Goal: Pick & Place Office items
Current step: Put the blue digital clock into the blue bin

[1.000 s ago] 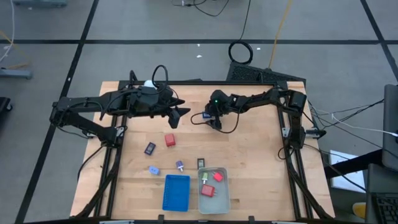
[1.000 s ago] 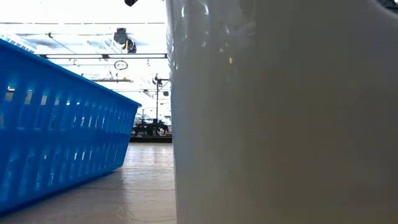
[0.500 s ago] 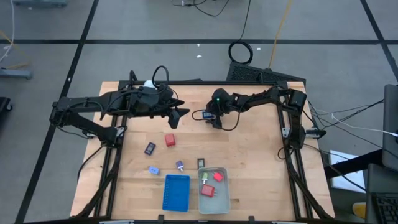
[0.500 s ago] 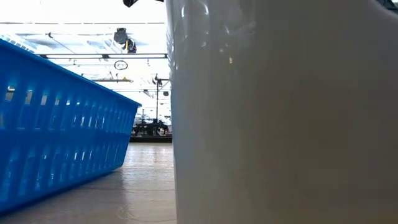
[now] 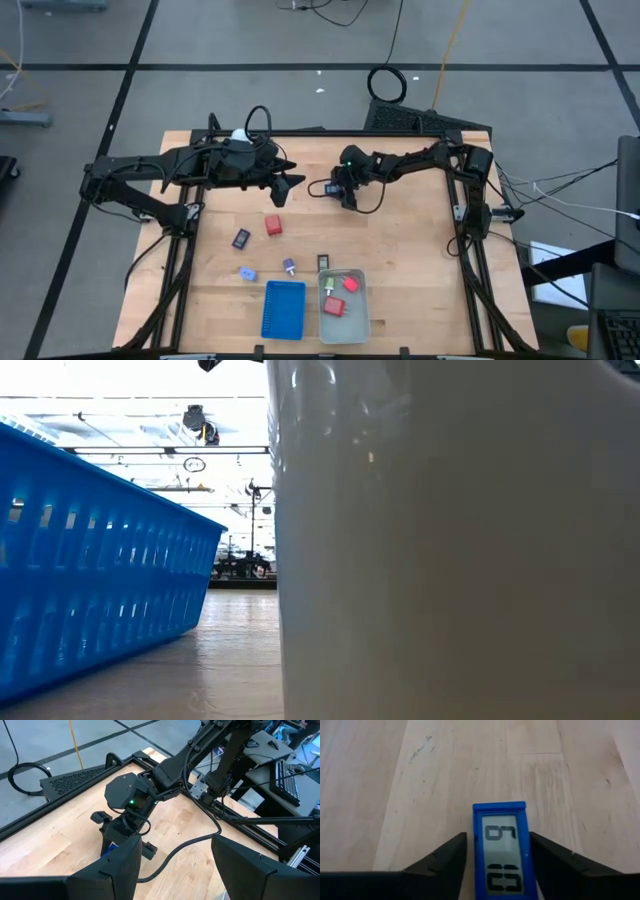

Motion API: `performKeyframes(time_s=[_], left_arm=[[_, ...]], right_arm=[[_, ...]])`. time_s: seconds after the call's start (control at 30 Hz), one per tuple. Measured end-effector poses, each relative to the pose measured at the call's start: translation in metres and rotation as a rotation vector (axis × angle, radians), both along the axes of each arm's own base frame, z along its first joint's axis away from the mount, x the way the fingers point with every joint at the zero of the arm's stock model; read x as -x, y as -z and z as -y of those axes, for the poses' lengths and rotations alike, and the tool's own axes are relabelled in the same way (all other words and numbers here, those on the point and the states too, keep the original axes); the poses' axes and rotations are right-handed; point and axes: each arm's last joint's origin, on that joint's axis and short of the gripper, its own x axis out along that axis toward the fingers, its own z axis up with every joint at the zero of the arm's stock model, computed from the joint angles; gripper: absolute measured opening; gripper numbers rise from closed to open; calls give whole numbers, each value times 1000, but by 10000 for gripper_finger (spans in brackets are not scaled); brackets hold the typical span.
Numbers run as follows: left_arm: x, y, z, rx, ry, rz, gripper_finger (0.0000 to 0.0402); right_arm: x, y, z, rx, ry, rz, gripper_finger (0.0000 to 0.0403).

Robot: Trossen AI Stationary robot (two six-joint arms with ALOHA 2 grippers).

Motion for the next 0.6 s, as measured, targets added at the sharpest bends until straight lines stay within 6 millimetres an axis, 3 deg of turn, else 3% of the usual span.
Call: performKeyframes(time_s=[0.17, 0.4, 0.6], left_arm=[[0, 0, 0, 0, 1, 0, 241], [0, 0, 0, -4, 4, -2, 241], [0, 0, 0, -20, 12, -6, 241]], right_arm=[[-1, 0, -3, -22, 12, 0, 144], [-4, -7, -14, -59, 16, 7, 145], [-2, -35, -26, -41, -11, 63, 144]])
